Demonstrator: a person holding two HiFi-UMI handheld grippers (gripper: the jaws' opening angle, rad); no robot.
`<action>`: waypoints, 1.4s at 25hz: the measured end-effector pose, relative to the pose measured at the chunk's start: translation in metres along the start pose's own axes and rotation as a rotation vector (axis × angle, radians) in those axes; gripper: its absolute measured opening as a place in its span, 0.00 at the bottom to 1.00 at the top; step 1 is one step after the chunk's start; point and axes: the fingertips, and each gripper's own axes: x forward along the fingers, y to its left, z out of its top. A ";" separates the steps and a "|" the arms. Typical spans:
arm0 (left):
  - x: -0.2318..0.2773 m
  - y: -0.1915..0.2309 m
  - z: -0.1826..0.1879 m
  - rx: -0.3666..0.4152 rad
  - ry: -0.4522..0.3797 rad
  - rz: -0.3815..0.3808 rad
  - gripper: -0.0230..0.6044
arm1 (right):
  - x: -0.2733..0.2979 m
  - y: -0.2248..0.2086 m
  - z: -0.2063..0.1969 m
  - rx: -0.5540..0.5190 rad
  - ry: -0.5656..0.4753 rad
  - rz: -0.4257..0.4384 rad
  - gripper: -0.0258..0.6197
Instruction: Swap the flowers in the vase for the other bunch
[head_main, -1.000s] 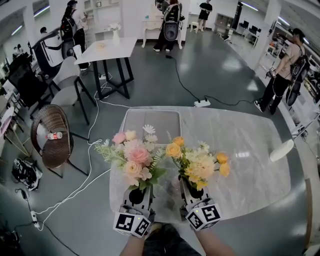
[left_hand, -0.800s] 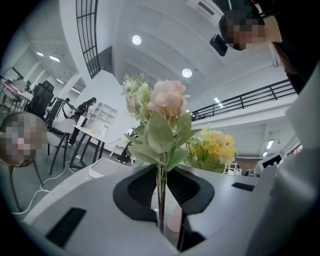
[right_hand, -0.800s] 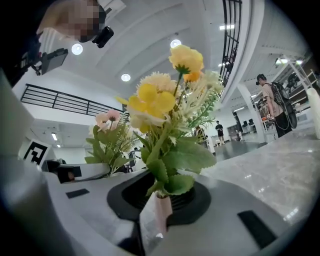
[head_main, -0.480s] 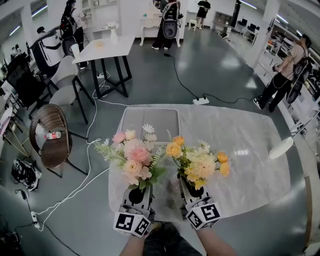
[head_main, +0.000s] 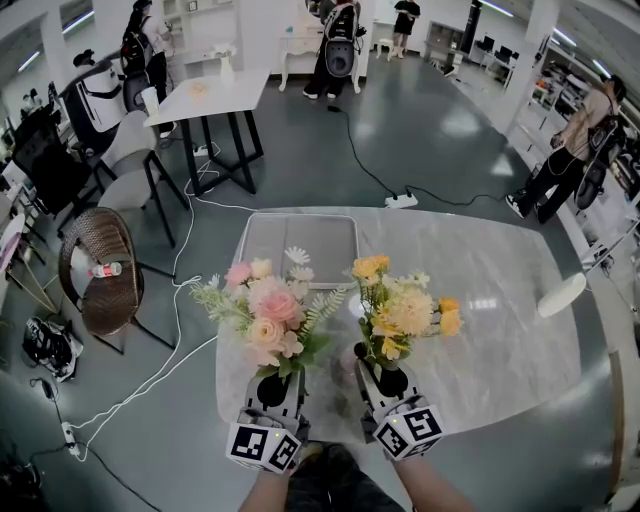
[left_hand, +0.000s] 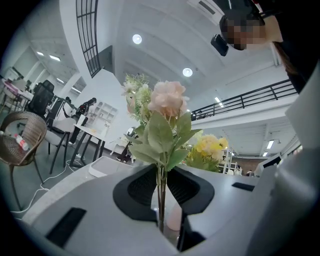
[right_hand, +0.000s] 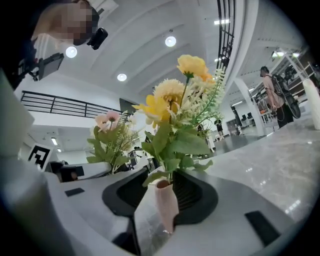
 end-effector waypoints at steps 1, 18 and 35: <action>0.000 0.000 0.000 -0.001 0.001 0.002 0.15 | -0.001 -0.001 -0.002 0.003 0.006 -0.001 0.27; -0.003 0.001 -0.006 0.000 0.001 0.025 0.15 | -0.008 -0.008 -0.027 0.057 0.073 0.004 0.27; -0.044 0.003 0.008 0.024 -0.005 0.107 0.15 | -0.039 0.017 -0.020 0.010 0.107 0.122 0.20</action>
